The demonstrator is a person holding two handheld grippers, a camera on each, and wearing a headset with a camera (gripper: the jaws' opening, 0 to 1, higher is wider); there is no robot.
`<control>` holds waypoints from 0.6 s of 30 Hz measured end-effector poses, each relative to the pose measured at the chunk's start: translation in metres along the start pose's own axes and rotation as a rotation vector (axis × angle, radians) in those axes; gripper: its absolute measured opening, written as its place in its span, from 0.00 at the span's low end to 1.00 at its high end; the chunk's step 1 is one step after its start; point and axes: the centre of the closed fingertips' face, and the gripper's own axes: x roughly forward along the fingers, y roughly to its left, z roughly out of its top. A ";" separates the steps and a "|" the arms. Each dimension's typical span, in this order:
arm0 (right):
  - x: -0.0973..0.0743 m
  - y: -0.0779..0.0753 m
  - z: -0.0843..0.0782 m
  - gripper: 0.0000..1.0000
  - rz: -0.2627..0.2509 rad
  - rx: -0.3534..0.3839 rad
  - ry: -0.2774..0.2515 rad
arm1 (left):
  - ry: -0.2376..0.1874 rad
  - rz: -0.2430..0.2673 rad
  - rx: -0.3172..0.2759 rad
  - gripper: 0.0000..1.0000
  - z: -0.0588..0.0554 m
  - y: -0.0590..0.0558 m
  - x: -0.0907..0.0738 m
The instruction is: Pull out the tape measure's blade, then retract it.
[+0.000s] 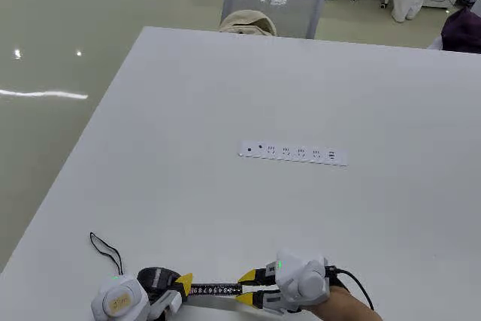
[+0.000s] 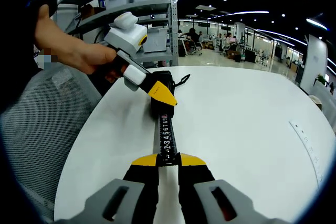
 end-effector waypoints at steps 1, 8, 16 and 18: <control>0.000 0.000 0.000 0.11 0.000 0.001 -0.001 | -0.001 0.000 -0.001 0.65 0.000 0.000 0.000; 0.005 0.000 0.002 0.11 0.002 0.005 -0.001 | 0.000 -0.003 -0.003 0.65 0.000 0.000 0.000; 0.009 0.000 0.005 0.11 0.004 0.008 -0.002 | 0.002 -0.004 -0.005 0.65 0.000 0.000 0.000; 0.011 0.000 0.003 0.11 0.004 0.010 -0.002 | 0.003 -0.004 -0.005 0.65 0.000 0.000 0.000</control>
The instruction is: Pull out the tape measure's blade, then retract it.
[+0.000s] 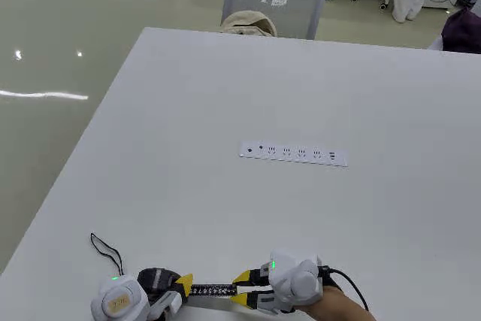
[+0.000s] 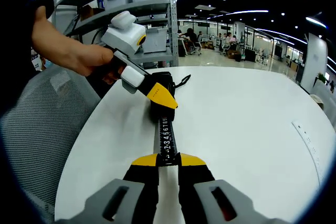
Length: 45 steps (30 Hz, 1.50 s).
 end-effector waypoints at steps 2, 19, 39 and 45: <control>0.001 0.000 0.001 0.11 0.001 0.000 0.000 | 0.000 -0.001 0.000 0.65 0.000 0.000 0.000; 0.011 0.001 0.007 0.11 0.014 0.002 -0.004 | 0.003 -0.007 -0.006 0.65 0.000 0.000 0.000; 0.028 0.001 0.013 0.11 0.025 0.008 -0.008 | 0.003 -0.008 -0.009 0.65 0.000 0.001 0.001; 0.032 0.002 0.017 0.11 0.026 0.011 -0.011 | 0.003 -0.011 -0.011 0.65 0.001 0.000 0.000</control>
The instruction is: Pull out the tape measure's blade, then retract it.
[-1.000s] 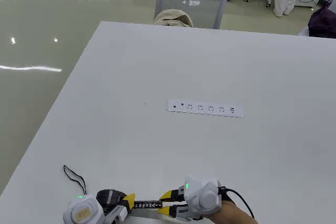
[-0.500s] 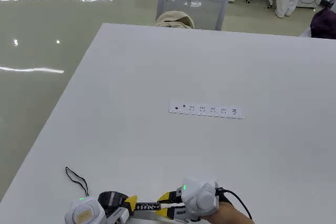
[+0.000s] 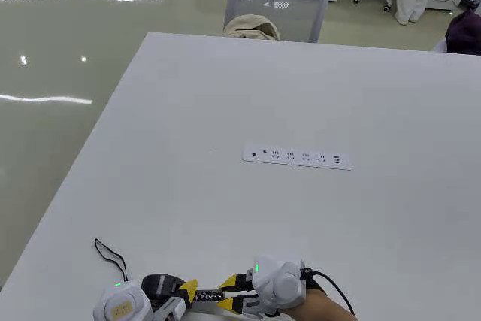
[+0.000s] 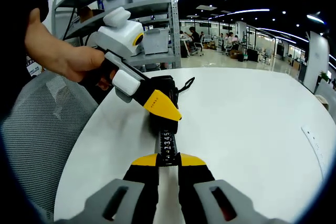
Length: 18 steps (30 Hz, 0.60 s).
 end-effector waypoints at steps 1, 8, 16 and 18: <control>0.000 0.000 0.000 0.11 0.001 0.000 0.001 | 0.001 -0.001 0.001 0.65 0.000 0.000 0.000; 0.006 0.001 0.001 0.11 0.005 0.000 0.002 | 0.000 -0.002 0.001 0.65 0.000 0.000 0.000; 0.014 0.001 0.004 0.11 0.005 -0.002 0.005 | 0.000 0.001 0.001 0.65 -0.001 0.002 0.001; 0.015 0.001 0.004 0.11 0.006 -0.001 0.003 | 0.001 0.000 0.000 0.65 -0.001 0.001 0.000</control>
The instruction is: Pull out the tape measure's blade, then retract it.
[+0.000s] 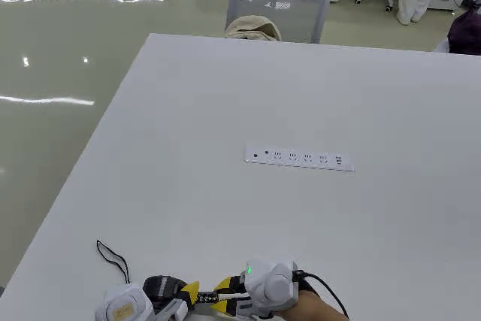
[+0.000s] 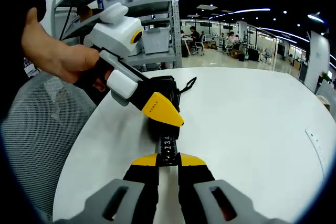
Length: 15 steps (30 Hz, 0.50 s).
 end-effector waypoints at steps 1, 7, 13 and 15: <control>0.001 0.000 0.000 0.11 0.000 0.001 0.000 | 0.000 0.000 -0.001 0.65 0.000 0.000 0.000; 0.004 0.000 0.003 0.11 0.002 -0.001 -0.003 | 0.000 -0.001 -0.004 0.65 0.001 0.000 -0.001; 0.008 0.000 0.004 0.11 0.005 -0.007 -0.004 | 0.002 -0.004 -0.009 0.65 0.001 0.001 0.000; 0.008 0.000 0.005 0.11 0.005 -0.010 -0.005 | 0.002 -0.006 -0.012 0.65 0.001 0.001 0.000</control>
